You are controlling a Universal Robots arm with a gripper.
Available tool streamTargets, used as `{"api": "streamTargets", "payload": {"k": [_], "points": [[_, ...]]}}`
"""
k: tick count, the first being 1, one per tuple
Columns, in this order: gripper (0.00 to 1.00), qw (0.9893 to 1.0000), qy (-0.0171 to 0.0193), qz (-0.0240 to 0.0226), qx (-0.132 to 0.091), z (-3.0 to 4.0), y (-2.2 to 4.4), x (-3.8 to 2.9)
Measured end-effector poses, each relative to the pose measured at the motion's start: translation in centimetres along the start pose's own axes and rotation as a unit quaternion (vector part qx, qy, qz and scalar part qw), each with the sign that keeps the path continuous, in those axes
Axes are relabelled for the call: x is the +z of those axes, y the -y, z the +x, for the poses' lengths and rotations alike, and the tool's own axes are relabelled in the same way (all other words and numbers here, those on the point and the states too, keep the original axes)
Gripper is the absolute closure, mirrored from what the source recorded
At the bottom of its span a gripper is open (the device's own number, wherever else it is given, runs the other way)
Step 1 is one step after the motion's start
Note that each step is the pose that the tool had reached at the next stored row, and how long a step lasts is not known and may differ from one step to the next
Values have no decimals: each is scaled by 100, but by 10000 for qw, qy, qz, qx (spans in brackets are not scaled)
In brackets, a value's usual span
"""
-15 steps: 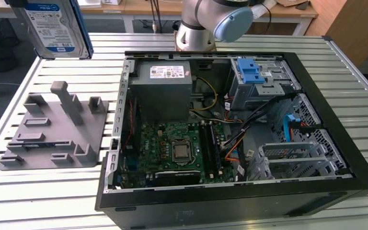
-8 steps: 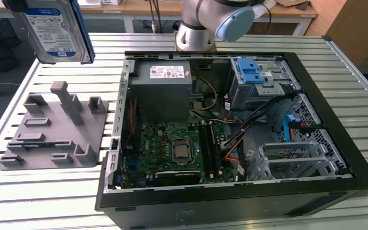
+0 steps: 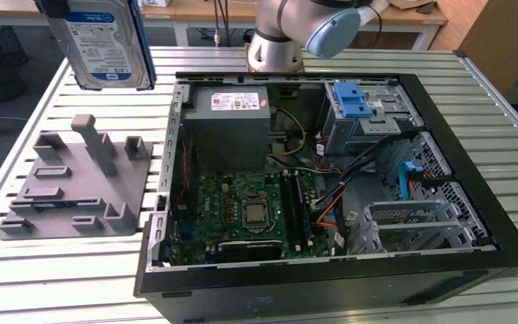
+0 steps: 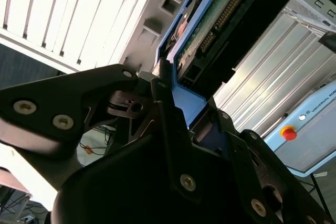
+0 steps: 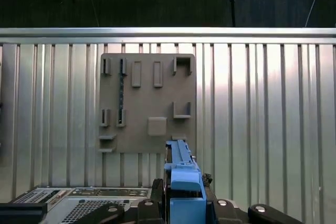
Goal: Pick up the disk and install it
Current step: 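Pick up the disk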
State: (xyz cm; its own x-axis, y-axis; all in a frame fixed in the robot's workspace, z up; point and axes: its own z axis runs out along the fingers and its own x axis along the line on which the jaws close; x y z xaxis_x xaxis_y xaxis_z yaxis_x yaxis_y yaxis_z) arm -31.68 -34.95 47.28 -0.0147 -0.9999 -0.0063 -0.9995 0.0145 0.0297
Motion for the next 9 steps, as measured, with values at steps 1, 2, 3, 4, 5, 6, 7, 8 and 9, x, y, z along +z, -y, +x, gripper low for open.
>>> {"api": "streamTargets", "payload": {"k": [1,2,3,4,5,6,7,8,9], "points": [[64,10000,0,-1,0,-1,45,-1],[64,10000,1,-2,0,-1,90,-2],[64,10000,0,-4,0,-2,135,-3],[64,10000,0,-5,-1,-3,180,-5],[64,10000,0,-7,0,-3,227,-6],[64,10000,0,-8,0,-4,269,-7],[64,10000,0,-8,0,-5,310,-8],[64,10000,0,-10,0,-5,352,-9],[64,10000,0,-10,0,-6,389,-10]]}}
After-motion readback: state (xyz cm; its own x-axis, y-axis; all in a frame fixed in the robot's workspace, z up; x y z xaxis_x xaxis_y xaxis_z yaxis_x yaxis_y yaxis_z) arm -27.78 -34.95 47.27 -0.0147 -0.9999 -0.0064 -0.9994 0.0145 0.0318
